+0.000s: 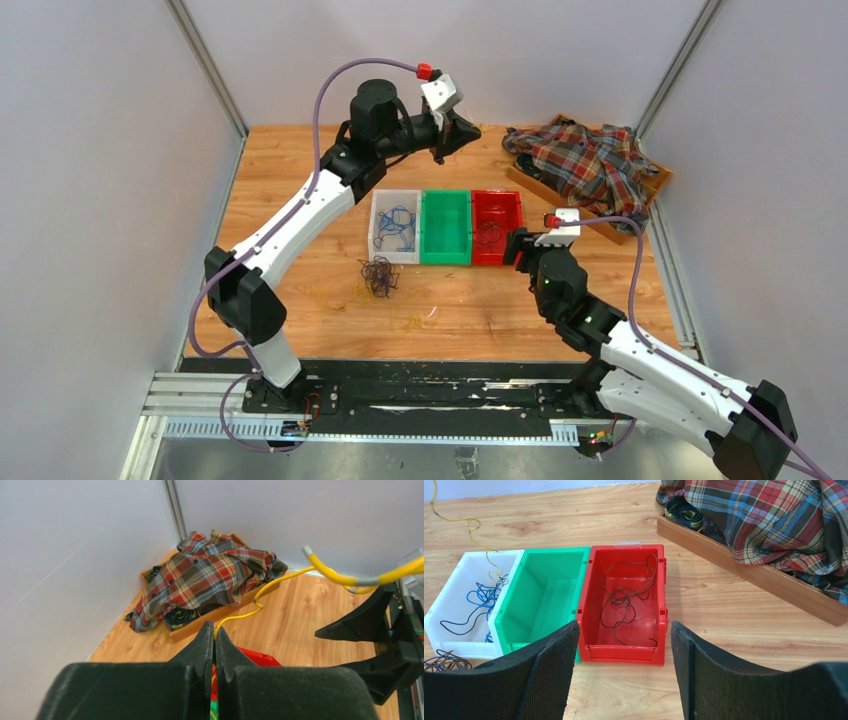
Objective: Untangle the cables
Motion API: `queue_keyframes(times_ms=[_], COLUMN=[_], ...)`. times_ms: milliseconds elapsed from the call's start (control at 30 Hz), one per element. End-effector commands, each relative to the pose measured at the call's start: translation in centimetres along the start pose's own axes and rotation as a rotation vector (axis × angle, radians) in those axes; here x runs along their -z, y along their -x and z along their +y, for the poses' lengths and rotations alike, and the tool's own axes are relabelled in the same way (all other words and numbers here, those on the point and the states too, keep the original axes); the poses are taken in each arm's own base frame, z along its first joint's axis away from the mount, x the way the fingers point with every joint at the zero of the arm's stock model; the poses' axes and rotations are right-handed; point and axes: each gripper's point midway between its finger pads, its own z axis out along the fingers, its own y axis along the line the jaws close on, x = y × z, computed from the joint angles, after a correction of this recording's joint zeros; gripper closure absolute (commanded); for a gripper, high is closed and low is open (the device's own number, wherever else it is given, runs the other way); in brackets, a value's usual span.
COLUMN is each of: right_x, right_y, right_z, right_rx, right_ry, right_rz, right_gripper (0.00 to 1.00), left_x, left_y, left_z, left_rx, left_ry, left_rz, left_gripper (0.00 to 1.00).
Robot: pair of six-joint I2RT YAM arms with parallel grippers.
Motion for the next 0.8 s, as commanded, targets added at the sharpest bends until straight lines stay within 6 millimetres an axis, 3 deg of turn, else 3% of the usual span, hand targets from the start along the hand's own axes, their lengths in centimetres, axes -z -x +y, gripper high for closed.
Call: queue_keyframes(times_ms=[0, 167, 267, 367, 533, 767], right_x=[0.1, 0.2, 0.4, 0.6, 1.1, 2.4], right_y=[-0.8, -0.6, -0.4, -0.4, -0.2, -0.7], right_z=[-1.8, -1.4, -1.2, -1.0, -0.6, -1.9], right_rx=[-0.004, -0.012, -0.023, -0.042, -0.073, -0.067], right_ry=[-0.063, -0.041, -0.026, -0.013, 0.016, 0.004], right_rz=[0.017, 0.031, 0.033, 0.036, 0.057, 0.082], right_gripper=[0.33, 0.34, 0.34, 0.34, 0.35, 0.37], left_x=[-1.2, -2.1, -1.5, -0.9, -0.3, -0.1], left_y=[1.1, 4.3, 6.0, 6.4, 3.8, -0.6], left_z=[-0.1, -2.1, -3.2, -3.7, -4.2, -4.7], left_rx=[-0.024, -0.085, -0.148, -0.149, -0.104, -0.098], left_ry=[-0.001, -0.052, -0.054, -0.047, -0.054, -0.060], left_rz=[-0.021, -0.054, -0.073, -0.071, 0.014, 0.079], left_gripper=[1.00, 1.00, 1.00, 1.00, 1.00, 1.00])
